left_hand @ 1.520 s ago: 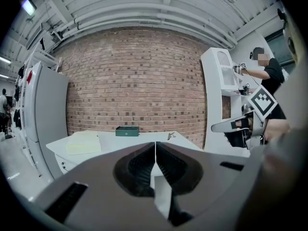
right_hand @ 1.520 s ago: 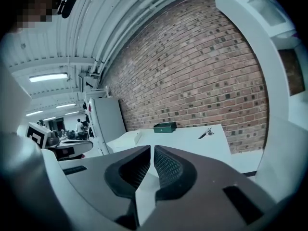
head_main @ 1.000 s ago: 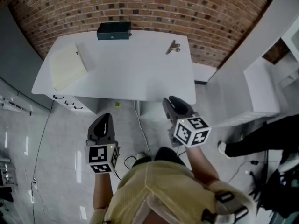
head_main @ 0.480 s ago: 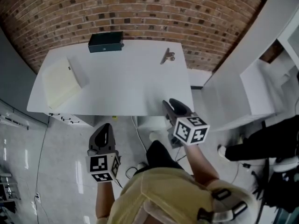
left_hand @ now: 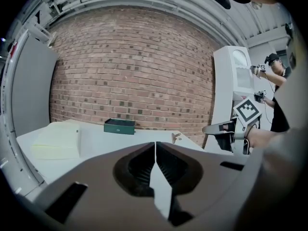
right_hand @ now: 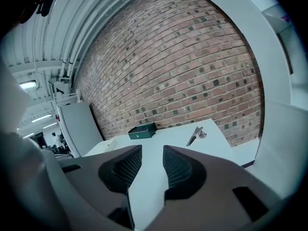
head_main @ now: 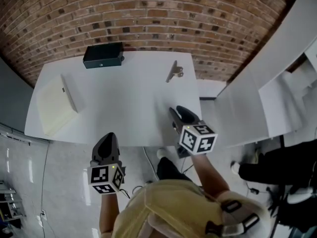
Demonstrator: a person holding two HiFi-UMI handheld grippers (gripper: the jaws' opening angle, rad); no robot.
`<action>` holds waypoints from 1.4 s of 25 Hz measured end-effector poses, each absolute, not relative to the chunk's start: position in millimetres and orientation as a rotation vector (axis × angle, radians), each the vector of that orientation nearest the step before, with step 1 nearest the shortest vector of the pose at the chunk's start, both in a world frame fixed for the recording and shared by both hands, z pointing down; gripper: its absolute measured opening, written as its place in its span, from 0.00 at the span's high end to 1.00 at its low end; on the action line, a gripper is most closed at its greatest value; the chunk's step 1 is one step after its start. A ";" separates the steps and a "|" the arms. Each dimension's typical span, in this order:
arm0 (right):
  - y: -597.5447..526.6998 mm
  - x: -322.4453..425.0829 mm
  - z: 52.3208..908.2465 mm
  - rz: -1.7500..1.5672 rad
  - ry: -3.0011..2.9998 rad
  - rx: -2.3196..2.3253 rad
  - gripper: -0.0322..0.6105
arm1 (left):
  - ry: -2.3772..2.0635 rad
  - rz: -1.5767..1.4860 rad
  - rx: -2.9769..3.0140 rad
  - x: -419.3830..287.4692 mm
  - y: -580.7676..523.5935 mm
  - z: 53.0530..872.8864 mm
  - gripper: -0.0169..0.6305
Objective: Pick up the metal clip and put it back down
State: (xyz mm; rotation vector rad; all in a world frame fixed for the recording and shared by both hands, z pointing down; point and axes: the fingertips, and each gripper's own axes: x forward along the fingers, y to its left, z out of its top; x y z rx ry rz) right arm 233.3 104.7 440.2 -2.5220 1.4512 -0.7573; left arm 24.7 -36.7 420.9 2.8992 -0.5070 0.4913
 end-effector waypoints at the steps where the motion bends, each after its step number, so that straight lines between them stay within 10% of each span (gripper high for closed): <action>1: 103.3 243.8 442.6 -0.768 1.442 -2.520 0.77 | -0.490 0.498 2.902 38.2 -37.0 421.9 0.96; 35: 51.2 493.8 539.9 -1.056 1.107 -2.428 0.77 | -0.309 0.709 2.907 302.8 -75.4 472.9 0.96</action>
